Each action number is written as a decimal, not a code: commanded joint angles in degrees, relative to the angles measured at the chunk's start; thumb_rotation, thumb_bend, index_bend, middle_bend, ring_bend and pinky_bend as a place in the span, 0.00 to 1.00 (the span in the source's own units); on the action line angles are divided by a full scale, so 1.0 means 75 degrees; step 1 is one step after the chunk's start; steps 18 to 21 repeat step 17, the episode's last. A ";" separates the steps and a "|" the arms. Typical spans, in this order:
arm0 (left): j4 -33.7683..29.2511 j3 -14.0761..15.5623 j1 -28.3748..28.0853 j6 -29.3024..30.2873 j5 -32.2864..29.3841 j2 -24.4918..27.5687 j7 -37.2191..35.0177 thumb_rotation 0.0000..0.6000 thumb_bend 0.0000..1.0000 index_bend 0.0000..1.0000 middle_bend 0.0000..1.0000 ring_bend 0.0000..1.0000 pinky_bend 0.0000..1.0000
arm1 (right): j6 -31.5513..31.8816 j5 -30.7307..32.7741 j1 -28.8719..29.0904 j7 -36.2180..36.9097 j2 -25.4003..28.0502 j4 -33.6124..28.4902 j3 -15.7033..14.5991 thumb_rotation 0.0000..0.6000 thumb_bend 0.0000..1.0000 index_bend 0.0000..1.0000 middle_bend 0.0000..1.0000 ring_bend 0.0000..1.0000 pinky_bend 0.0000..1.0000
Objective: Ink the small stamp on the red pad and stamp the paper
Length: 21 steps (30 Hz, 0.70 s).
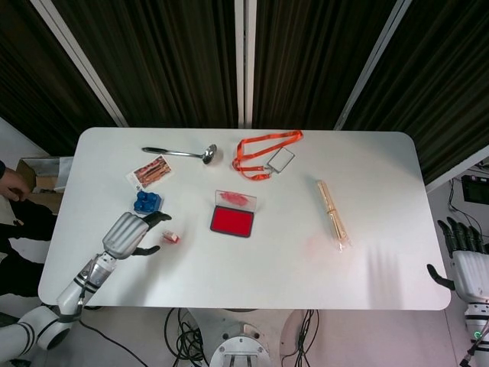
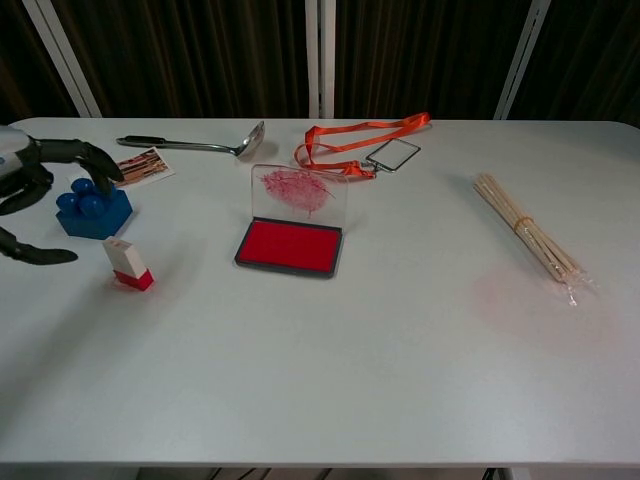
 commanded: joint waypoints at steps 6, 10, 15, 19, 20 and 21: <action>-0.2332 -0.0015 0.2212 0.2202 -0.1029 0.2206 0.2286 0.00 0.07 0.11 0.08 0.06 0.19 | 0.0182 -0.0063 -0.0084 0.0200 -0.0068 0.0135 0.0006 1.00 0.17 0.00 0.00 0.00 0.00; -0.2341 0.0076 0.2665 0.2217 -0.1330 0.2543 0.1999 0.00 0.07 0.10 0.07 0.06 0.19 | 0.0184 -0.0117 -0.0066 0.0234 -0.0133 0.0201 0.0001 1.00 0.17 0.00 0.00 0.00 0.00; -0.2245 0.0134 0.2713 0.2020 -0.1032 0.2548 0.1809 0.00 0.07 0.10 0.07 0.06 0.19 | 0.0157 -0.0254 -0.0022 0.0226 -0.0207 0.0216 -0.0058 1.00 0.17 0.00 0.00 0.00 0.00; -0.2231 0.0098 0.2708 0.1951 -0.0948 0.2505 0.1775 0.00 0.07 0.09 0.07 0.06 0.19 | 0.0177 -0.0267 -0.0013 0.0218 -0.0209 0.0204 -0.0043 1.00 0.17 0.00 0.00 0.00 0.00; -0.2231 0.0098 0.2708 0.1951 -0.0948 0.2505 0.1775 0.00 0.07 0.09 0.07 0.06 0.19 | 0.0177 -0.0267 -0.0013 0.0218 -0.0209 0.0204 -0.0043 1.00 0.17 0.00 0.00 0.00 0.00; -0.2231 0.0098 0.2708 0.1951 -0.0948 0.2505 0.1775 0.00 0.07 0.09 0.07 0.06 0.19 | 0.0177 -0.0267 -0.0013 0.0218 -0.0209 0.0204 -0.0043 1.00 0.17 0.00 0.00 0.00 0.00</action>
